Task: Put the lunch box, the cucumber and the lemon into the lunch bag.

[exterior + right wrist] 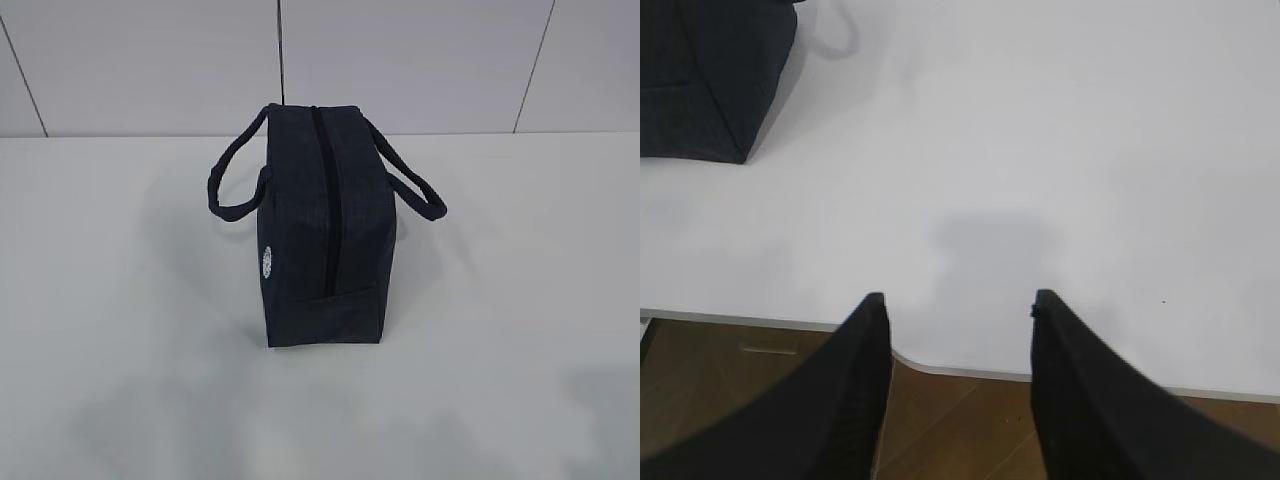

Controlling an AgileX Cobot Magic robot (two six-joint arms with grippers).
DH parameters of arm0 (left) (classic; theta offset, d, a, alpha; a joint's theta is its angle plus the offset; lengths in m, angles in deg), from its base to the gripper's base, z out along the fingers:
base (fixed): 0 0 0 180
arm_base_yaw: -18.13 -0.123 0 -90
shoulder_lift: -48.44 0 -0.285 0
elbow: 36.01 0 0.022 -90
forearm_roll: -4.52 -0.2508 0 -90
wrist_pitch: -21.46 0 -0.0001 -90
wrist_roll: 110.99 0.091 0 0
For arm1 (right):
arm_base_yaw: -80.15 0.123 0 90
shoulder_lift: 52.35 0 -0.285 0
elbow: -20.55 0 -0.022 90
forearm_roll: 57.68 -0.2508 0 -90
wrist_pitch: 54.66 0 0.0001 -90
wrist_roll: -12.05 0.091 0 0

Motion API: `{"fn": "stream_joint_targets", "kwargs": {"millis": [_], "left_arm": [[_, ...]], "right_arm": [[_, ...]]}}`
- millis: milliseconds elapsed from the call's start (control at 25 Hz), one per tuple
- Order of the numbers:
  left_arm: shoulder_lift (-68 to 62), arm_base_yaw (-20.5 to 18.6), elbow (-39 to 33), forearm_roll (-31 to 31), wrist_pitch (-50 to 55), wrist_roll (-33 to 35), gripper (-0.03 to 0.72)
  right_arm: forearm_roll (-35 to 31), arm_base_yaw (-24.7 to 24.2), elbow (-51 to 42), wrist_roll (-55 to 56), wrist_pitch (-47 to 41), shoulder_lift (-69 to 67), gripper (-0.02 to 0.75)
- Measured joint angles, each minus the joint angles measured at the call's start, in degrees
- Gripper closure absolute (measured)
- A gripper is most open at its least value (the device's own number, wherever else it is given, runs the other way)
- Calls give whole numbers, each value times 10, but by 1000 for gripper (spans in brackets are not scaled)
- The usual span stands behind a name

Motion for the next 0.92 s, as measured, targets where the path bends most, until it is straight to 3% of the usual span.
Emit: {"fn": "stream_joint_targets", "kwargs": {"millis": [920], "left_arm": [[0, 0, 0, 0, 0, 0, 443]], "right_arm": [[0, 0, 0, -1, 2, 0, 383]]}}
